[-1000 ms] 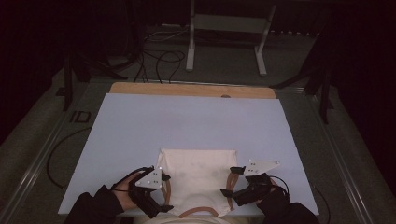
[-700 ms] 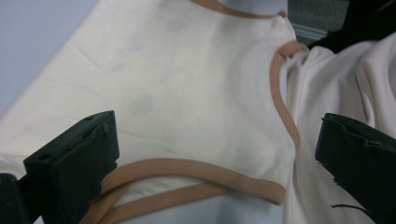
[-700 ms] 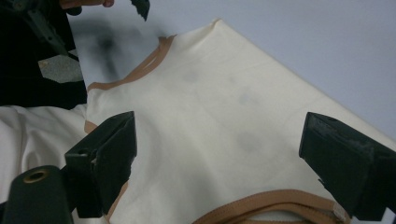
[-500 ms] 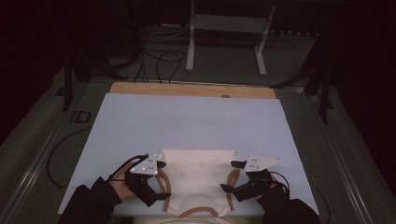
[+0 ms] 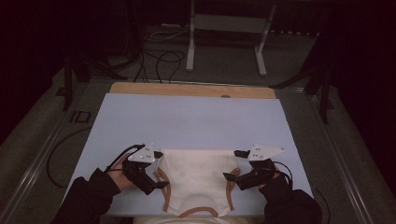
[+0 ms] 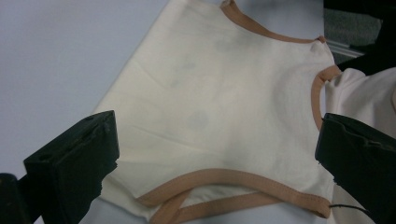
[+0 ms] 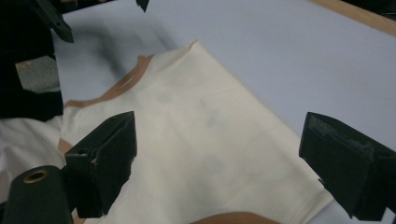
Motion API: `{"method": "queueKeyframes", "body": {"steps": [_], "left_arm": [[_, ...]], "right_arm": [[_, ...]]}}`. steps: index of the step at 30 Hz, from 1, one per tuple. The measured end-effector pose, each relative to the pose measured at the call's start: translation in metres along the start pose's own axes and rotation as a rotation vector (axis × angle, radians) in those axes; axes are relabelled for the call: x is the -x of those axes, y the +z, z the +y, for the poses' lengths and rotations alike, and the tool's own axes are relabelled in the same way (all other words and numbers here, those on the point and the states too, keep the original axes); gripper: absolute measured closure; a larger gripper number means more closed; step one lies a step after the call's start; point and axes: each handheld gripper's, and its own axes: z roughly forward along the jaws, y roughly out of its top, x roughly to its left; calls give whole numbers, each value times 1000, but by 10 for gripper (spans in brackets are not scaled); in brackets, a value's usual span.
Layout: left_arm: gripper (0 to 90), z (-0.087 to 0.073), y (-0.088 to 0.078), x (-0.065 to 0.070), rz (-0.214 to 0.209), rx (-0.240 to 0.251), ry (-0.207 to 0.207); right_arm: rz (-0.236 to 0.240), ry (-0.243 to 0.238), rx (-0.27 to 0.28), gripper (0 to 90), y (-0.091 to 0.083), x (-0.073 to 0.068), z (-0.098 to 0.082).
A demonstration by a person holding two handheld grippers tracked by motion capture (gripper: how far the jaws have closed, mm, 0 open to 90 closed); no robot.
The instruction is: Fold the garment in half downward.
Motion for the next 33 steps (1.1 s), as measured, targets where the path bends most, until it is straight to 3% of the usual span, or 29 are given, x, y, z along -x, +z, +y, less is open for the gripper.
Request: {"method": "queueKeyframes", "body": {"steps": [7,18,33], "left_arm": [[2,2,-2,-11,19,6,-21],[2,4,2,-37,66,-14,-51],[2,-4,16,-59,78,-48,-89]], "right_arm": [[-9,18,14,112,1,12,5],[-41,41,-18,112,9,34,7],[-81,67,-59,118,19,55,1]]}}
